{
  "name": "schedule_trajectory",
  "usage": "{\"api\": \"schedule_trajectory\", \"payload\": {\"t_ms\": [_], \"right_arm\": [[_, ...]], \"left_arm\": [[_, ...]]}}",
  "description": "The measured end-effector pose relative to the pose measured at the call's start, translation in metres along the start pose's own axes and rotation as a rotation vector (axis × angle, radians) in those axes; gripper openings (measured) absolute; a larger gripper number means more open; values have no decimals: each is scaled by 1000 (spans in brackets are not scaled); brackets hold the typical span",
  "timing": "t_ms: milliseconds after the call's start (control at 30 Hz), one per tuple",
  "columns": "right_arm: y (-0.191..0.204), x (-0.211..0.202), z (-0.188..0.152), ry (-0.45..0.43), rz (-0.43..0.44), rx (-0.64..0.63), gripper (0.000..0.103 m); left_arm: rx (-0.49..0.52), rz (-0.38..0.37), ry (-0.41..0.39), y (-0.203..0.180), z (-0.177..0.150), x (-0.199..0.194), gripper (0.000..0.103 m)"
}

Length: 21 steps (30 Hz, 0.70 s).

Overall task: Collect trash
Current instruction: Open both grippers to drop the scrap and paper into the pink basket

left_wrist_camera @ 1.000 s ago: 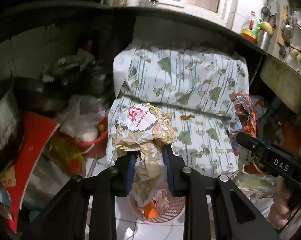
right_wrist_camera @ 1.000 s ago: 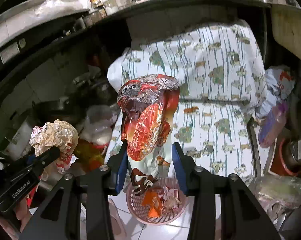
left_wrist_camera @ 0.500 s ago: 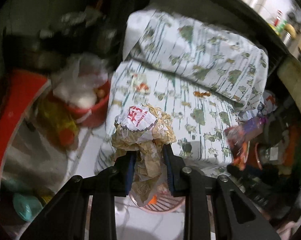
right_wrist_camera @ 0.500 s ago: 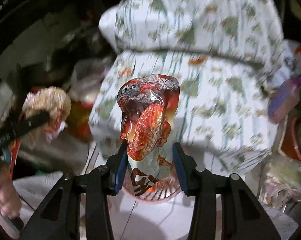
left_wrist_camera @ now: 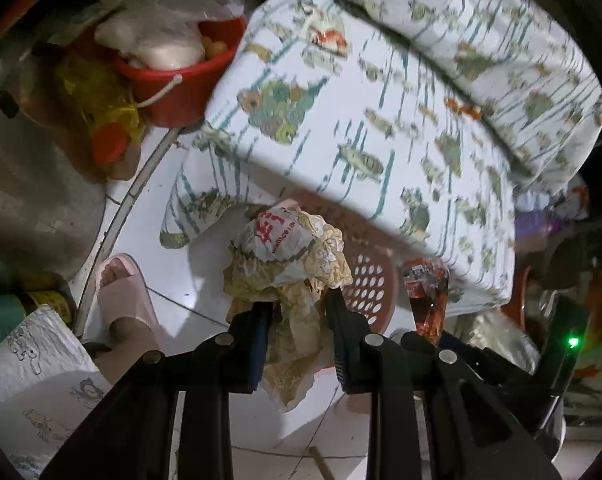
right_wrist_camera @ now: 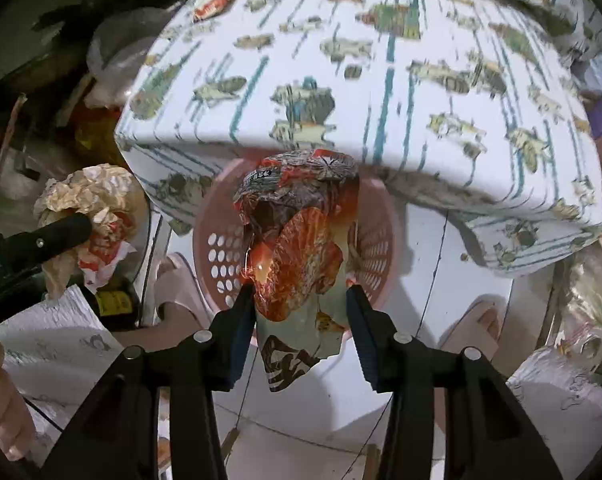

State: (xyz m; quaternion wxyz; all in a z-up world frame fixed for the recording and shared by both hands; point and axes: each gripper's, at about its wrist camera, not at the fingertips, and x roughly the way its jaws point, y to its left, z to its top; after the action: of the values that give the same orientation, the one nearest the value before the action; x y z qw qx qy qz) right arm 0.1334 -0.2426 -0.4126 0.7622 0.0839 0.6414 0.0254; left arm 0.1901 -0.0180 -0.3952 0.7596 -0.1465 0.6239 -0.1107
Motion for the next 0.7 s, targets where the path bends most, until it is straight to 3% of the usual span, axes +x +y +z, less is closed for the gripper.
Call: {"api": "schedule_trajectory", "payload": {"t_ms": [167, 333, 433, 467, 700], "right_arm": [[0, 8, -1, -14, -51, -5, 57], [-2, 2, 6, -23, 0, 14, 59], [-2, -5, 10, -47, 4, 26, 59], [-3, -8, 11, -54, 1, 35, 59], [-16, -24, 14, -95, 26, 97, 59]], "left_arm": [[15, 25, 45, -1, -1, 19, 28], [25, 8, 67, -1, -5, 24, 29], [28, 5, 51, -4, -5, 19, 41], [26, 9, 43, -5, -4, 18, 49], [38, 26, 40, -9, -3, 18, 56]]}}
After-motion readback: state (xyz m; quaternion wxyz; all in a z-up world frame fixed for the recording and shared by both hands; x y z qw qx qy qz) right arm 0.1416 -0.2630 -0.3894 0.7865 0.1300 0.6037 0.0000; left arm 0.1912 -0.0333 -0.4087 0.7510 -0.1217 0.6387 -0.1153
